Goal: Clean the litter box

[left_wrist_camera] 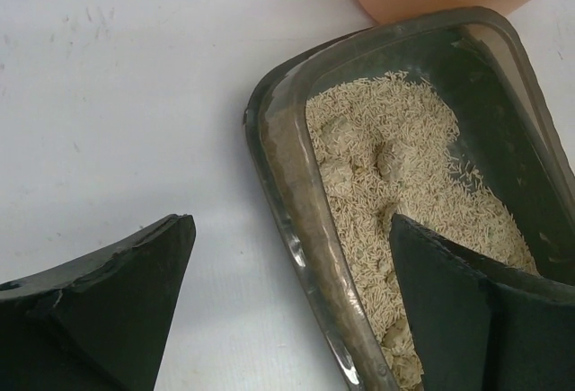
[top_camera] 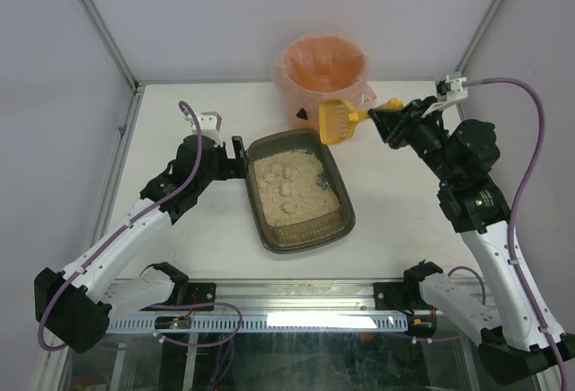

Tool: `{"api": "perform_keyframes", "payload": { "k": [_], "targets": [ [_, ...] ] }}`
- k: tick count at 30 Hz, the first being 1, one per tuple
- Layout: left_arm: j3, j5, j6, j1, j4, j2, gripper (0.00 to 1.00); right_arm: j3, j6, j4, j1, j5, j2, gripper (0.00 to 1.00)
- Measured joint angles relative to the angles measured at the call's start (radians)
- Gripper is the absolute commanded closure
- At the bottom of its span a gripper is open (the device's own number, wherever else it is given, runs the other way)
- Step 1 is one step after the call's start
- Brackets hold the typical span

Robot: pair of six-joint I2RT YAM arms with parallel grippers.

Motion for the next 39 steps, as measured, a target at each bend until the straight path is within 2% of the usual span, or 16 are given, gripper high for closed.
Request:
{"api": "perform_keyframes", "payload": {
  "k": [5,10,19,29,39],
  "targets": [
    [-0.034,0.023,0.016,0.0,0.044,-0.039,0.08,-0.125,0.048,-0.09,0.0,-0.056,-0.023,1.0],
    [-0.082,0.025,0.023,0.0,0.097,-0.127,0.09,-0.148,0.054,-0.136,0.0,-0.087,-0.005,1.0],
    [-0.082,0.042,0.033,0.0,0.121,-0.101,0.07,-0.196,0.047,-0.129,0.044,0.004,0.104,1.0],
    [0.005,0.053,0.066,0.0,0.116,-0.036,0.06,-0.156,-0.011,-0.111,0.308,0.326,0.336,1.0],
    [0.066,0.043,0.099,0.0,0.114,0.05,0.07,-0.027,-0.078,-0.11,0.465,0.659,0.558,1.0]
  ]
}}
